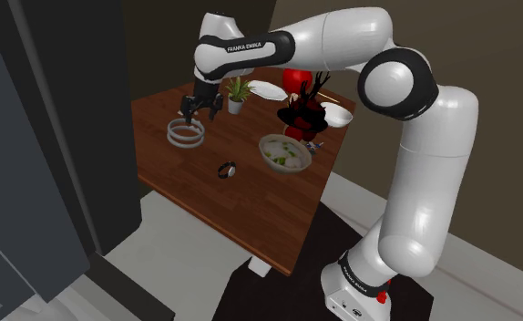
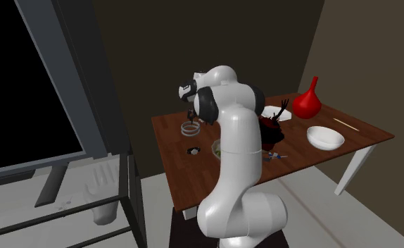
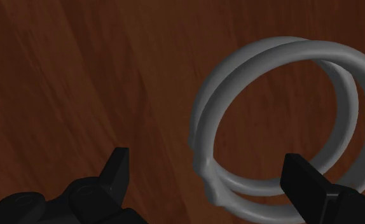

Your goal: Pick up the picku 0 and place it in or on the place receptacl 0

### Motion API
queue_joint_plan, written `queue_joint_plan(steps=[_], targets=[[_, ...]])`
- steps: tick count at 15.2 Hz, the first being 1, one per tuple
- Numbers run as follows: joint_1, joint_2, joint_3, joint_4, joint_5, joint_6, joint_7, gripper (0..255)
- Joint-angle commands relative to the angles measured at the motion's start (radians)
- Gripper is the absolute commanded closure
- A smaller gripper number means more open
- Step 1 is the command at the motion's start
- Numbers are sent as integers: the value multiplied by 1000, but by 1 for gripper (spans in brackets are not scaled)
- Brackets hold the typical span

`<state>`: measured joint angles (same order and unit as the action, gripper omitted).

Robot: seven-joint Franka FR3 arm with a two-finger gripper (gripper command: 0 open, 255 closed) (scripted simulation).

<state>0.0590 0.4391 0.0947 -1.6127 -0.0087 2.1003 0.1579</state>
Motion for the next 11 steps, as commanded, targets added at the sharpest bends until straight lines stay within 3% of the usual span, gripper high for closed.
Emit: queue_joint_plan(steps=[1, 9, 10, 11], targets=[[2, 14, 0, -15, -2, 30, 2, 0], [2, 14, 0, -15, -2, 30, 2, 0], [2, 14, 0, -15, -2, 30, 2, 255], [2, 14, 0, -15, -2, 30, 2, 255]])
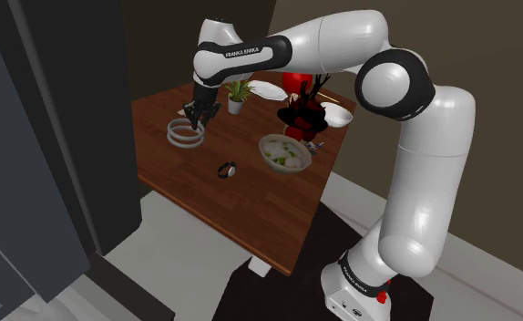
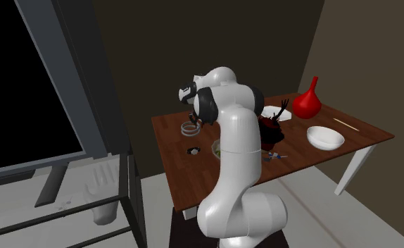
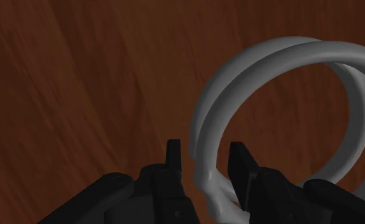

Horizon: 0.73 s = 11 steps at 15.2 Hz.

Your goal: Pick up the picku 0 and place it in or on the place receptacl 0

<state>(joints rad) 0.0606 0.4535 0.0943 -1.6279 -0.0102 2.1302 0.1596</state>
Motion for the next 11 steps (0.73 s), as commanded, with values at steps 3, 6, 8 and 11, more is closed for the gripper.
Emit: queue_joint_plan(steps=[3, 6, 8, 11], targets=[[0, 0, 0, 0, 0, 0, 0, 255], [0, 0, 0, 0, 0, 0, 0, 255], [0, 0, 0, 0, 0, 0, 0, 255], [0, -15, 1, 19, 1, -33, 0, 255]])
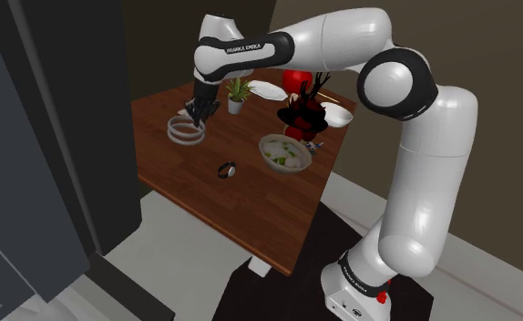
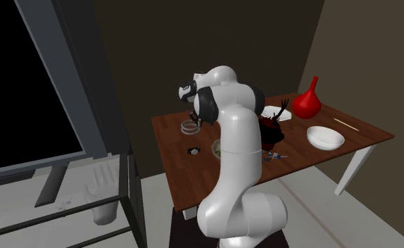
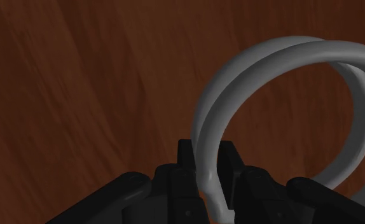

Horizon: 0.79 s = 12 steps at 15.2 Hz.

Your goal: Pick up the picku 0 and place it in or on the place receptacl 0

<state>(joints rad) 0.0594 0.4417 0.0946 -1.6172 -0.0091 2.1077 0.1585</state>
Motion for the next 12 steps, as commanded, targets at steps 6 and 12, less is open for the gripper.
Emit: queue_joint_plan(steps=[6, 12], targets=[[0, -27, 2, 54, 2, -81, 1, 255], [0, -45, 3, 109, 4, -153, 2, 255]])
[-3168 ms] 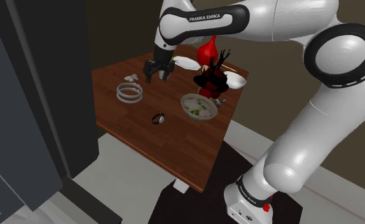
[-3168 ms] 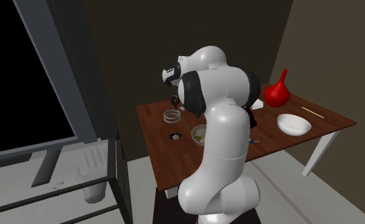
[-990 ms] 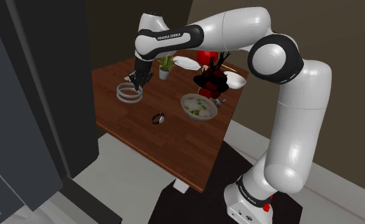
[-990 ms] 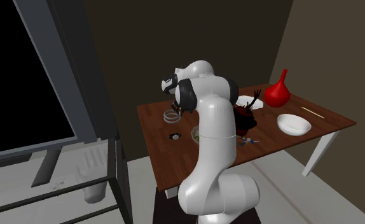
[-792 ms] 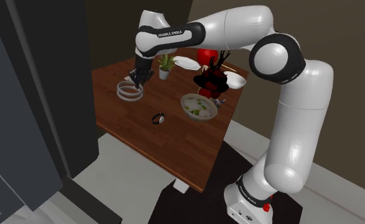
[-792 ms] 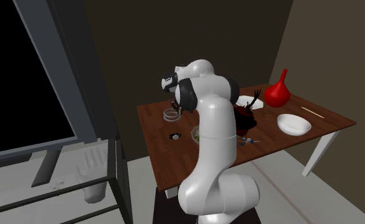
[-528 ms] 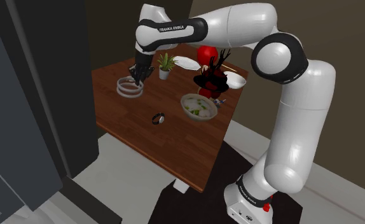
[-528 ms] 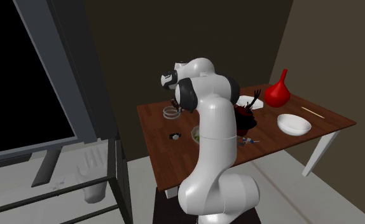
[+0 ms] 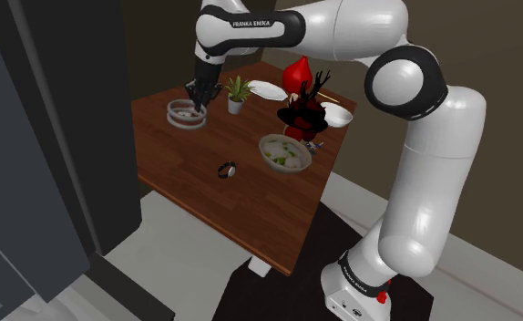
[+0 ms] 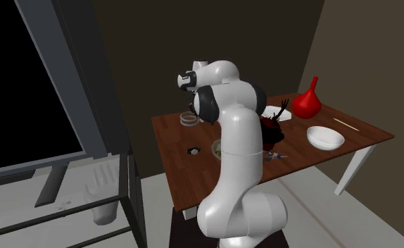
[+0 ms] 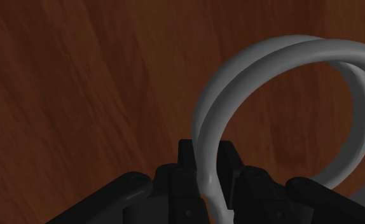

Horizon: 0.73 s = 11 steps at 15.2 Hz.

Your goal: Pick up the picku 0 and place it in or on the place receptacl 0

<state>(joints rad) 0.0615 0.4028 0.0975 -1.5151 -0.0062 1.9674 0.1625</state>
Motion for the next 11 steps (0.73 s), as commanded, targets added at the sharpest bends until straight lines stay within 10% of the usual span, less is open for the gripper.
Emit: queue_joint_plan(steps=[1, 11], targets=[[-2, -8, 0, 17, 1, -26, -2, 255], [0, -17, 1, 139, 1, -156, 0, 255]])
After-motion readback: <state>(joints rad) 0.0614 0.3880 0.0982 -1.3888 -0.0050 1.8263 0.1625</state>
